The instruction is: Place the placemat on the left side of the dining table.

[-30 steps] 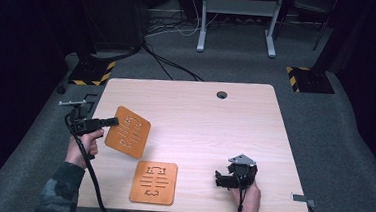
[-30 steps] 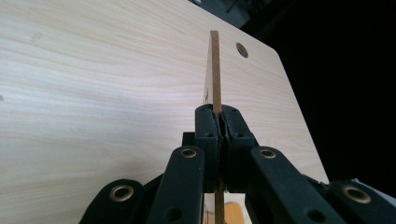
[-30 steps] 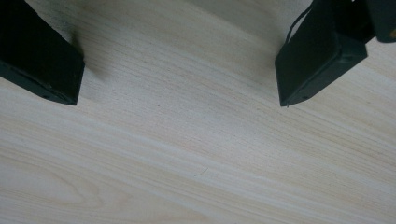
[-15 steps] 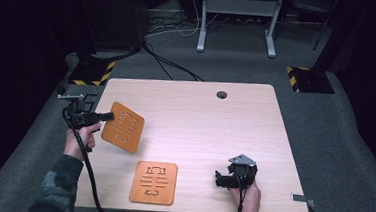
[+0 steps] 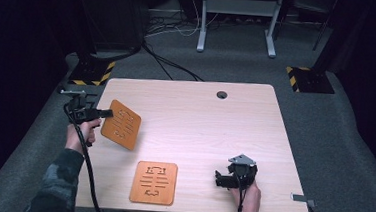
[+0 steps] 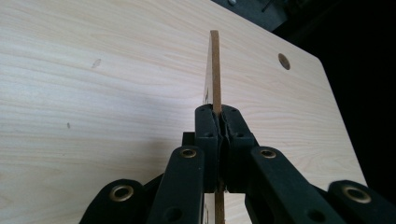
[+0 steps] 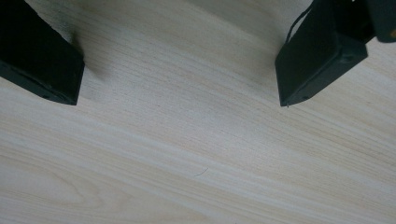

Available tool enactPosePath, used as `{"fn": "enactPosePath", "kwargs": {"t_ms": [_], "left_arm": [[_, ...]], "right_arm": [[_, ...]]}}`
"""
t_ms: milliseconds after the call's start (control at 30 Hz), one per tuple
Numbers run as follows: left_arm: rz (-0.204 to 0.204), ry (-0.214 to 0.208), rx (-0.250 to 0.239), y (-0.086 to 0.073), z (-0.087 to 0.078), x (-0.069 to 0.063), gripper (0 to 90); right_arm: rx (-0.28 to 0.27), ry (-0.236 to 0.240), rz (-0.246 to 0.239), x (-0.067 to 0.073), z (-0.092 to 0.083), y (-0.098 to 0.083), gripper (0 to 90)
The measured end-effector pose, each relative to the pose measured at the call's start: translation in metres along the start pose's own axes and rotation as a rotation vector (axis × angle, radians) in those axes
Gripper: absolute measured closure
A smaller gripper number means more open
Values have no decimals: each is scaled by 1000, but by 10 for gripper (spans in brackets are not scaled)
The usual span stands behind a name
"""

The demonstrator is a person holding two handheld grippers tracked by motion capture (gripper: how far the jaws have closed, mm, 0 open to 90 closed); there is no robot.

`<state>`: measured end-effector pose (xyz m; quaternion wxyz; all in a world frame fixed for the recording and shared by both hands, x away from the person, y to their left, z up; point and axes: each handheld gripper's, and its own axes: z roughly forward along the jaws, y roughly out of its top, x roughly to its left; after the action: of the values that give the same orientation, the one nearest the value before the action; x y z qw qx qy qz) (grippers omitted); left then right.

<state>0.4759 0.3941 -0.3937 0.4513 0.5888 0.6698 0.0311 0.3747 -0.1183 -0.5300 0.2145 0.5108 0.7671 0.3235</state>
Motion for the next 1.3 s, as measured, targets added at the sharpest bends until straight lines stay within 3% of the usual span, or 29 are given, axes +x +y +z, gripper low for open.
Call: {"fn": "enactPosePath", "kwargs": {"t_ms": [267, 600, 800, 1200, 1300], "left_arm": [[-2, 33, 9, 4, 6, 5, 869], [31, 80, 35, 9, 18, 6, 869], [11, 84, 41, 10, 22, 11, 869], [27, 126, 72, 13, 30, 14, 868], [14, 132, 67, 14, 31, 13, 869]], "right_arm": [[0, 0, 0, 0, 0, 0, 2], [-1, -1, -2, 0, 0, 0, 1], [0, -2, -1, 0, 0, 0, 0], [0, -2, -1, 0, 0, 0, 0], [0, -2, -1, 0, 0, 0, 0]]}}
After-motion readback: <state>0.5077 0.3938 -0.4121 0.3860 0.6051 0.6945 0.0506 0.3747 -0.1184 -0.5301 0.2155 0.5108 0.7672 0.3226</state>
